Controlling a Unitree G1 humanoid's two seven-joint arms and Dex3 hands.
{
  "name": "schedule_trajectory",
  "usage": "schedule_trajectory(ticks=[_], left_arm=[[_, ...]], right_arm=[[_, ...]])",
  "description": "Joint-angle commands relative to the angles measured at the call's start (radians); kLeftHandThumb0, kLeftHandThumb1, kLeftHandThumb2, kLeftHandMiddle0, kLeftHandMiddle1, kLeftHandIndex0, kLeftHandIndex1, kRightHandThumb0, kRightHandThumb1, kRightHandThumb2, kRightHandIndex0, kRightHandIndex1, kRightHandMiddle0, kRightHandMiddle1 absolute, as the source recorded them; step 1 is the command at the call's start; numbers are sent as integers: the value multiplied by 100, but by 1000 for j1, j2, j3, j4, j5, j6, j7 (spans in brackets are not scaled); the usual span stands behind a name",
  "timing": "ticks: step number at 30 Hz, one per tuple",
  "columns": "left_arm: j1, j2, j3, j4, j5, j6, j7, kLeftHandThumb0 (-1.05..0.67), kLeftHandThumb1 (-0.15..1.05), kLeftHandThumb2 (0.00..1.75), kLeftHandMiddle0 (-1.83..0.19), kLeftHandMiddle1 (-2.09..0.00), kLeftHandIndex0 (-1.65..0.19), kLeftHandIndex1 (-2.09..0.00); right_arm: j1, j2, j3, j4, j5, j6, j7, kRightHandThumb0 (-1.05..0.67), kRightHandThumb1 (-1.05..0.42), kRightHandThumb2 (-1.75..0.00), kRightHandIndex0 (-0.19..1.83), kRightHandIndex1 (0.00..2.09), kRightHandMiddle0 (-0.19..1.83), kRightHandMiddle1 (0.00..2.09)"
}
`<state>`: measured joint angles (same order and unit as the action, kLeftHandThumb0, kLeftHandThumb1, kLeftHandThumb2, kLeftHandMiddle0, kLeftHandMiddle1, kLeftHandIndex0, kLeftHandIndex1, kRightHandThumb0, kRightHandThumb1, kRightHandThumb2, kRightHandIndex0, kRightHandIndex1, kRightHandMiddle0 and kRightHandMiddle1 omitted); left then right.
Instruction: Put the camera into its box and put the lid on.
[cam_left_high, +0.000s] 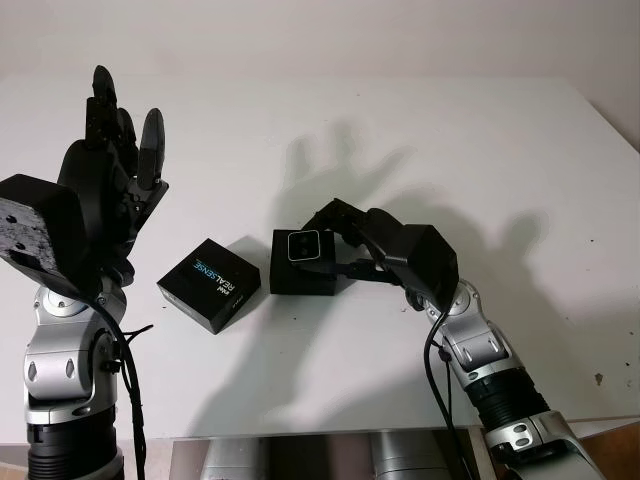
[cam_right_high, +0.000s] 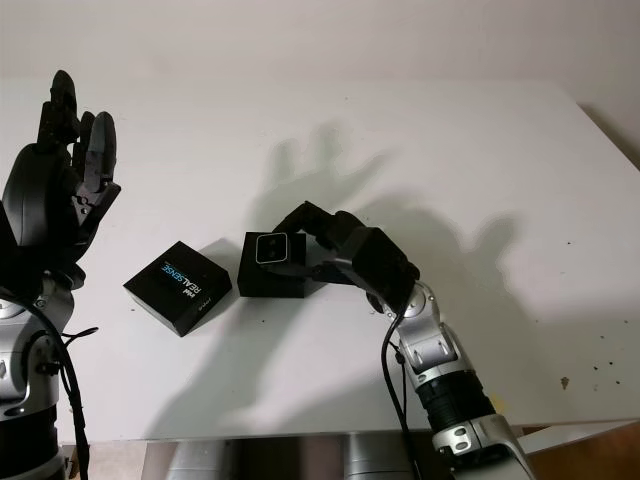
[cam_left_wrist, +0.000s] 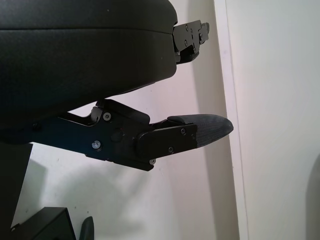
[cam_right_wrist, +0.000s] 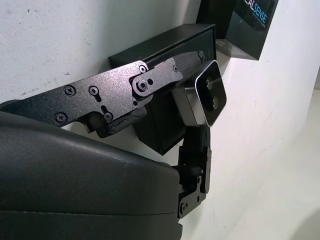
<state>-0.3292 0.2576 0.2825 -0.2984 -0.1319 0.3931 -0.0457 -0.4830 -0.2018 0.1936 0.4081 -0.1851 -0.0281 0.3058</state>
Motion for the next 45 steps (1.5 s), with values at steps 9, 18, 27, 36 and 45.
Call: schedule_trajectory(ticks=[9, 18, 27, 36, 45], left_arm=[[7, 12, 4, -19, -3, -2, 0, -60, 105, 53, 19, 0, 19, 0], [9, 16, 2, -19, 2, -6, -3, -60, 105, 54, 19, 0, 19, 0], [9, 17, 5, -19, 4, -8, -3, -60, 105, 54, 19, 0, 19, 0], [8, 16, 7, -24, -2, -1, 1, -60, 105, 52, 19, 0, 19, 0], [12, 34, 7, -25, 1, -5, -11, -59, 105, 54, 19, 0, 19, 0]], right_arm=[[-28, 20, 25, 44, -49, -31, -53, -46, -97, -5, 23, 5, 33, 153], [-28, 35, 35, 63, -70, -51, -97, -44, -98, -6, 23, 5, 31, 152], [-17, 30, 56, 28, -104, -24, -91, -44, -99, -6, 22, 5, 29, 154], [-2, 12, 89, -25, -150, 19, -70, -43, -99, -5, 24, 6, 28, 153], [17, -41, 131, -105, -249, 11, -78, -65, -95, -5, 3, 4, 15, 40]])
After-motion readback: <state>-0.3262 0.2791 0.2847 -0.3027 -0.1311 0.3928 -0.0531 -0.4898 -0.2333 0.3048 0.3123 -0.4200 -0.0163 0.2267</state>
